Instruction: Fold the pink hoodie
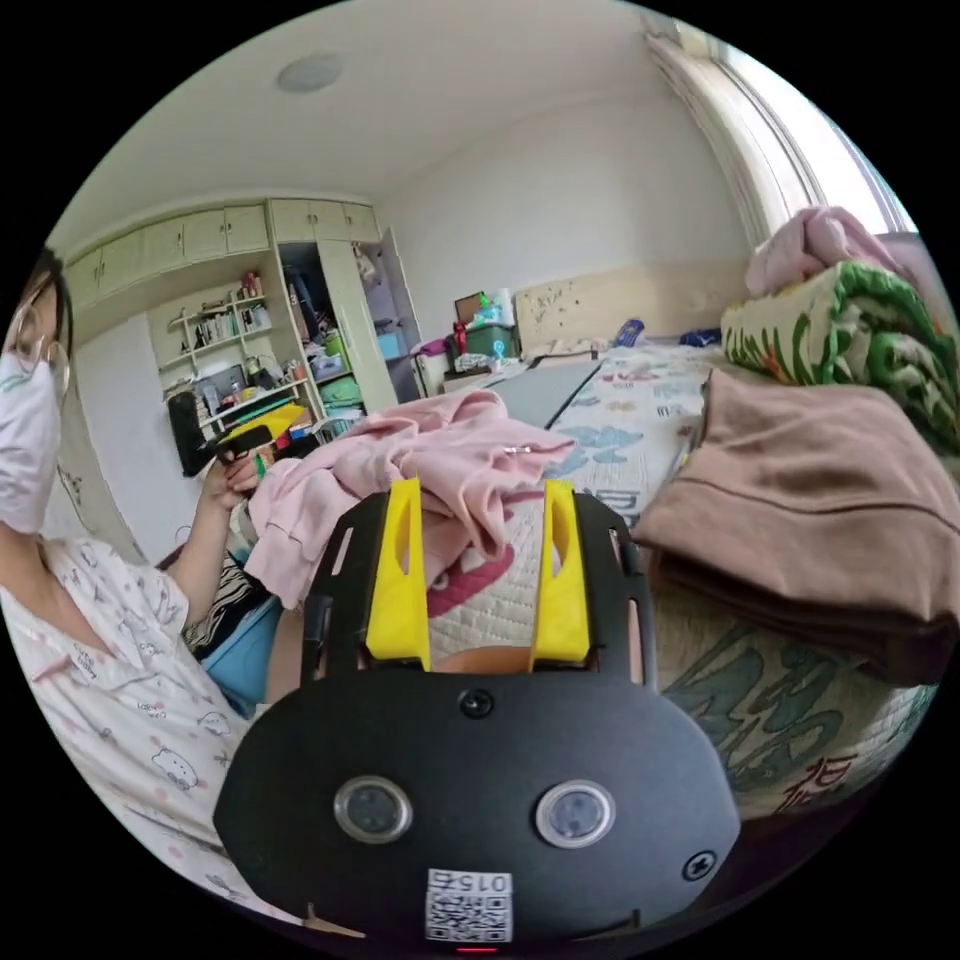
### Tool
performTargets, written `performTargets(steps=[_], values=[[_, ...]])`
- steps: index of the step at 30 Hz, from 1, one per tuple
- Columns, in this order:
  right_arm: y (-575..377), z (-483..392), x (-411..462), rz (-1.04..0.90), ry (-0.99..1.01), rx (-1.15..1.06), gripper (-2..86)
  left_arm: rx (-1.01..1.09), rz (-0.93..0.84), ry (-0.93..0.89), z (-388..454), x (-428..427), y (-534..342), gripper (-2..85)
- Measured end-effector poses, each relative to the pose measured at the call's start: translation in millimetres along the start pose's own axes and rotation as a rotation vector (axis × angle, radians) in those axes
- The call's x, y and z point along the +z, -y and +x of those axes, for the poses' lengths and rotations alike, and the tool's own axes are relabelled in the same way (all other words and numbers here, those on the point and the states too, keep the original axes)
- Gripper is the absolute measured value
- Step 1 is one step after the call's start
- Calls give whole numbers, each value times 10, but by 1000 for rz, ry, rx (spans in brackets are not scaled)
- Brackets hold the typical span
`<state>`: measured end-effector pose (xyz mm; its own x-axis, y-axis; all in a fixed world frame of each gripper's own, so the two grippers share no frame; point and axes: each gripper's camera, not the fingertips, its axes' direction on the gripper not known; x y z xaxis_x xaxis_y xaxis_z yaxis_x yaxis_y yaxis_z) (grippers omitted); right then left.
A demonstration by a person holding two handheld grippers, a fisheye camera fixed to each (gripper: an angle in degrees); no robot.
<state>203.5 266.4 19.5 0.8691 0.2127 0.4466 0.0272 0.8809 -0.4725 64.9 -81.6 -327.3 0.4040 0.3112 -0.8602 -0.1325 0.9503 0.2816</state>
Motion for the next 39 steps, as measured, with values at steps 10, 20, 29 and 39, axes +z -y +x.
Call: performTargets(steps=[10, 20, 29, 39], values=[[-274, -512, 288, -110, -161, -233, 137, 201, -404, -276, -506, 2230, 1590, 171], [-389, -970, 123, -86, -191, -365, 40, 179, -625, -515, -832, 3557, 1585, 165], [-511, -1333, -162, -60, -222, -336, 34, 194, -675, -463, -574, 3781, 1636, 154], [-445, -1622, -601, -49, -192, -236, 26, 341, -524, -358, -21, 3248, 1412, 79]])
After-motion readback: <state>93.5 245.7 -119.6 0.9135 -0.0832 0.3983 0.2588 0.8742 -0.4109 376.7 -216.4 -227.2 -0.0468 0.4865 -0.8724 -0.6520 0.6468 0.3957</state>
